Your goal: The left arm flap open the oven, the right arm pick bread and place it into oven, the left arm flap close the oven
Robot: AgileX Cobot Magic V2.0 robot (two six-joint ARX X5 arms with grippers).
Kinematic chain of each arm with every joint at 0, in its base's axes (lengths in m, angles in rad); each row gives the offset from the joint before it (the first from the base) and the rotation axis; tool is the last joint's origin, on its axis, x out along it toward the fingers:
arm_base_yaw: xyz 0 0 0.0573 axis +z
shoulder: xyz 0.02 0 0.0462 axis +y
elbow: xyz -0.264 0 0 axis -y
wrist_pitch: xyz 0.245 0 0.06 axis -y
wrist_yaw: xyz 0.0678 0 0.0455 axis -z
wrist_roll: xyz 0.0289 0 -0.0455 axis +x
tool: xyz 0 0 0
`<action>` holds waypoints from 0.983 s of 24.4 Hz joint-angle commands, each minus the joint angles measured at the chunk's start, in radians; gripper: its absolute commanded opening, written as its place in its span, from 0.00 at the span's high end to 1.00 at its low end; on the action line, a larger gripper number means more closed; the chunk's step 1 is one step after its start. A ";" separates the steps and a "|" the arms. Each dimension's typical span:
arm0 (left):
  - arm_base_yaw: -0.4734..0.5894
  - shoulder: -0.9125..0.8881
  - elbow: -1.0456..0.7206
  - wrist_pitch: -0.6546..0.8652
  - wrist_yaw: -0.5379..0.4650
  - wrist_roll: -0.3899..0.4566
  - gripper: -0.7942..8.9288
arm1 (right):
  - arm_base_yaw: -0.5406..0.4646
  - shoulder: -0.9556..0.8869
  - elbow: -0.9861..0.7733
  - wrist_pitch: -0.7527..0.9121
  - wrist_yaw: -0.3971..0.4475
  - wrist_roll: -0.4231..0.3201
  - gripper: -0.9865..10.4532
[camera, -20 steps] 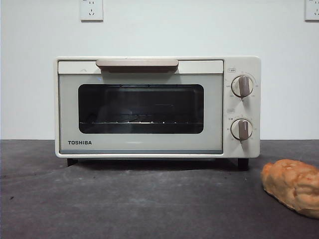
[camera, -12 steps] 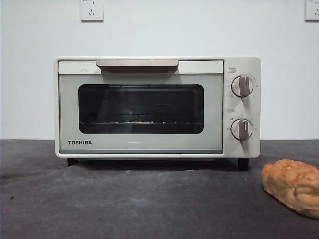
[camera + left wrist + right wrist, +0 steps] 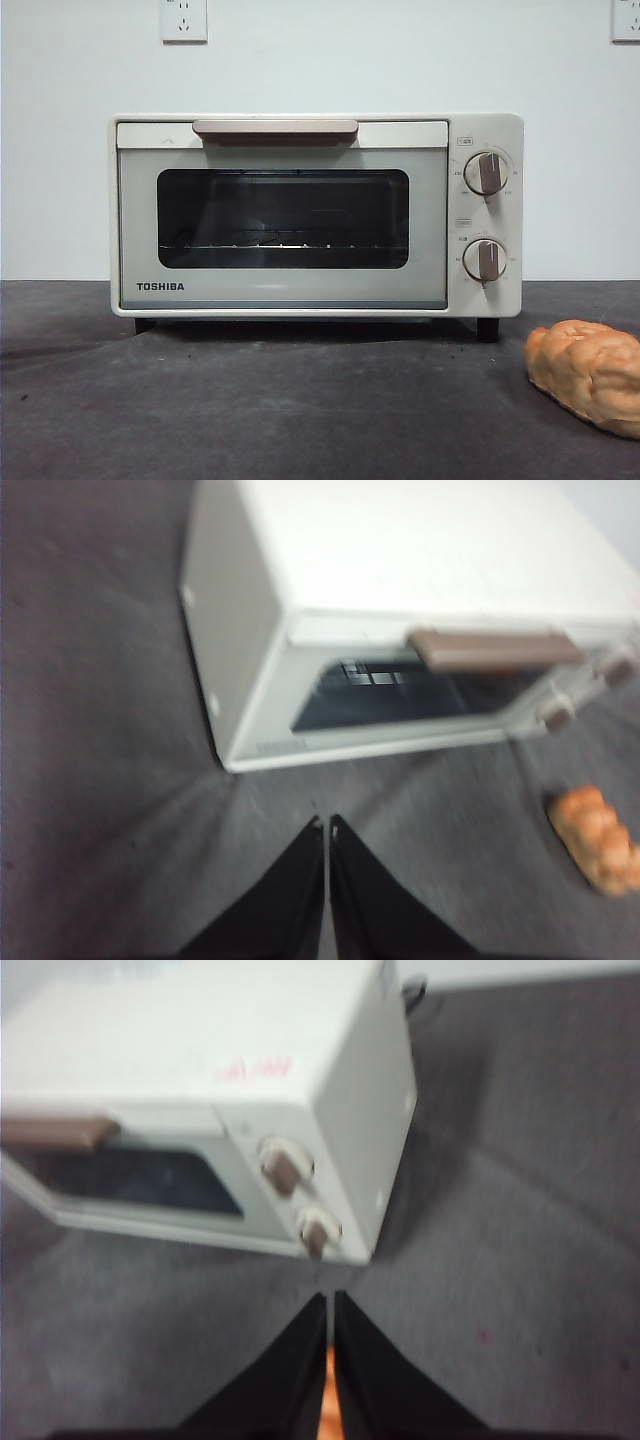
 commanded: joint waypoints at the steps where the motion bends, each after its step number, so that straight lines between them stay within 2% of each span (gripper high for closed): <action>1: -0.019 0.031 0.042 -0.046 0.006 0.081 0.90 | 0.019 0.060 0.064 -0.090 -0.006 -0.088 0.91; 5: -0.040 0.042 0.048 -0.072 0.006 0.089 0.90 | 0.050 0.115 0.109 -0.174 -0.005 -0.117 0.91; 12: -0.044 0.041 0.048 -0.072 0.006 0.089 0.90 | 0.072 0.130 0.111 -0.175 0.000 -0.111 0.90; 13: -0.044 0.042 0.048 -0.072 0.006 0.089 0.90 | 0.072 0.130 0.111 -0.176 0.000 -0.107 0.83; 15: -0.044 0.041 0.048 -0.072 0.006 0.089 0.90 | 0.072 0.130 0.111 -0.176 0.002 -0.083 0.57; 16: -0.044 0.042 0.048 -0.072 0.006 0.089 0.90 | 0.072 0.130 0.111 -0.176 0.002 -0.069 0.51; 24: -0.044 0.041 0.048 -0.072 0.006 0.089 0.90 | 0.095 0.146 0.096 -0.220 0.005 -0.028 0.51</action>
